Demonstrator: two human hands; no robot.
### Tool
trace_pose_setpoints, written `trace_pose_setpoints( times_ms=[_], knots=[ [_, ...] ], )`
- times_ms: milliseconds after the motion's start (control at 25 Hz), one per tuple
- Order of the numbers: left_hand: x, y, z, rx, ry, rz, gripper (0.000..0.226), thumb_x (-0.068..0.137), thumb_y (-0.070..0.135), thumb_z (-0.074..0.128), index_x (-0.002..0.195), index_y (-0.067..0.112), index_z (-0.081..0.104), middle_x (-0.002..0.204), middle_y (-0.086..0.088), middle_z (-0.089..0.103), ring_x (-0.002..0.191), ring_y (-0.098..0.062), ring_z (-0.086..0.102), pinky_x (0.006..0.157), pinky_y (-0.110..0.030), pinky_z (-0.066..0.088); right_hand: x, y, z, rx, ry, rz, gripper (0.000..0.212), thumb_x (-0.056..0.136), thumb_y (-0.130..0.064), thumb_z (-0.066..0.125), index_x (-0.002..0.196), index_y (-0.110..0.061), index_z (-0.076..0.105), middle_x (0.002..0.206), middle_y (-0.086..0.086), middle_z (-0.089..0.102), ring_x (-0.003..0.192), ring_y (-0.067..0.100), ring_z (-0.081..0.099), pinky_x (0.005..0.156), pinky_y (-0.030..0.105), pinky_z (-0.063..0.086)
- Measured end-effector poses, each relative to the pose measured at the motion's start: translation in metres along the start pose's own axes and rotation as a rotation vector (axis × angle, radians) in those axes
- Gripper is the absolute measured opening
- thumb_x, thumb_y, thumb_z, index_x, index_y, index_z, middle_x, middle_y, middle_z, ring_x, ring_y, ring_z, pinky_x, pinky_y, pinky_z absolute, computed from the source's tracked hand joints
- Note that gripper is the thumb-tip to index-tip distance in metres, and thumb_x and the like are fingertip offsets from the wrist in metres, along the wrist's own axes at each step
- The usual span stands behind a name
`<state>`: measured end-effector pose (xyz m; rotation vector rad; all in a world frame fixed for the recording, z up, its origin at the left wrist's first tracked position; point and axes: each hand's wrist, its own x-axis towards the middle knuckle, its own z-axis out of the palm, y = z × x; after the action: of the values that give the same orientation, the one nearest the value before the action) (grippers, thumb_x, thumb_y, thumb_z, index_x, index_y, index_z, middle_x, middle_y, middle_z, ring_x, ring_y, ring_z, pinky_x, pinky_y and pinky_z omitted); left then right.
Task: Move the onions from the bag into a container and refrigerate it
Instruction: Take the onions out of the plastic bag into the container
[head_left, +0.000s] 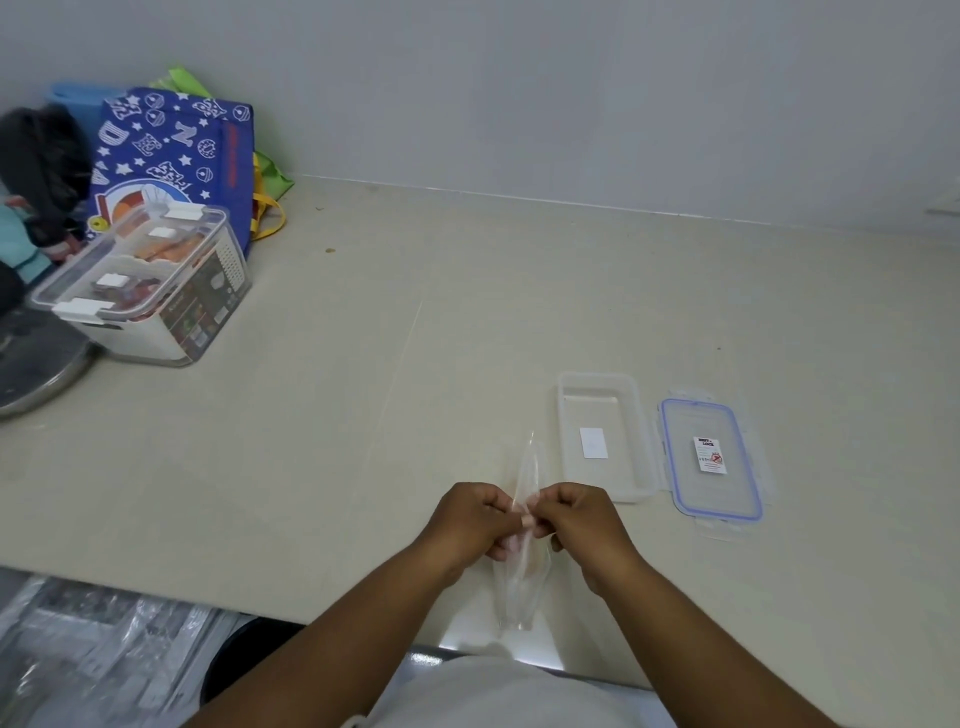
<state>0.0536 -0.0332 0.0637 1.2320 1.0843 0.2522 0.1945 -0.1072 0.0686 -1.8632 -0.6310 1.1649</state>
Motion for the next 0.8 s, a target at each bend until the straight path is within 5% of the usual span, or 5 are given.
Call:
trace_pose_setpoints(
  times_ms=[240,400,600,720,800],
  knots=[
    [-0.004,-0.002,-0.001,-0.041,0.152,-0.027,0.023,0.083,0.017,0.067,0.061,0.013,0.063,0.06,-0.007,0.07,0.052,-0.019,0.064,0.05,-0.027,0.051,0.003,-0.002,-0.002,-0.251,0.062,-0.093,0.02,0.082,-0.018,0.063,0.065,-0.016,0.073,0.06,-0.004,0.072,0.051,0.005,0.065,0.05,0.013,0.045],
    [-0.001,-0.001,-0.025,-0.121,0.367,-0.037,0.025,0.086,0.014,0.064,0.062,0.01,0.058,0.058,-0.008,0.065,0.046,-0.017,0.059,0.044,-0.026,0.047,0.005,0.003,-0.027,-0.358,0.158,-0.092,0.02,0.08,-0.019,0.065,0.061,-0.018,0.072,0.059,-0.005,0.071,0.055,0.007,0.066,0.057,0.02,0.051],
    [-0.005,-0.005,-0.051,-0.097,0.406,-0.031,0.024,0.085,0.015,0.066,0.063,0.01,0.058,0.057,-0.007,0.065,0.045,-0.017,0.059,0.043,-0.027,0.046,0.006,0.004,-0.056,-0.394,0.236,-0.067,0.019,0.077,-0.016,0.063,0.061,-0.017,0.072,0.06,-0.004,0.072,0.063,0.013,0.069,0.065,0.029,0.058],
    [-0.008,-0.007,-0.042,-0.058,0.343,-0.012,0.021,0.083,0.016,0.069,0.064,0.01,0.061,0.056,-0.005,0.066,0.046,-0.017,0.061,0.045,-0.027,0.048,-0.004,-0.001,-0.041,-0.527,0.333,-0.359,0.004,0.078,-0.018,0.07,0.082,-0.019,0.071,0.073,-0.009,0.068,0.071,0.012,0.064,0.066,0.025,0.05],
    [-0.011,-0.007,-0.034,-0.027,0.307,0.02,0.017,0.081,0.018,0.07,0.068,0.009,0.064,0.056,-0.004,0.067,0.047,-0.016,0.062,0.045,-0.027,0.049,-0.01,-0.009,-0.027,-0.703,0.296,-0.723,0.018,0.079,-0.018,0.072,0.097,-0.019,0.068,0.084,-0.005,0.065,0.076,0.012,0.06,0.069,0.025,0.048]
  ],
)
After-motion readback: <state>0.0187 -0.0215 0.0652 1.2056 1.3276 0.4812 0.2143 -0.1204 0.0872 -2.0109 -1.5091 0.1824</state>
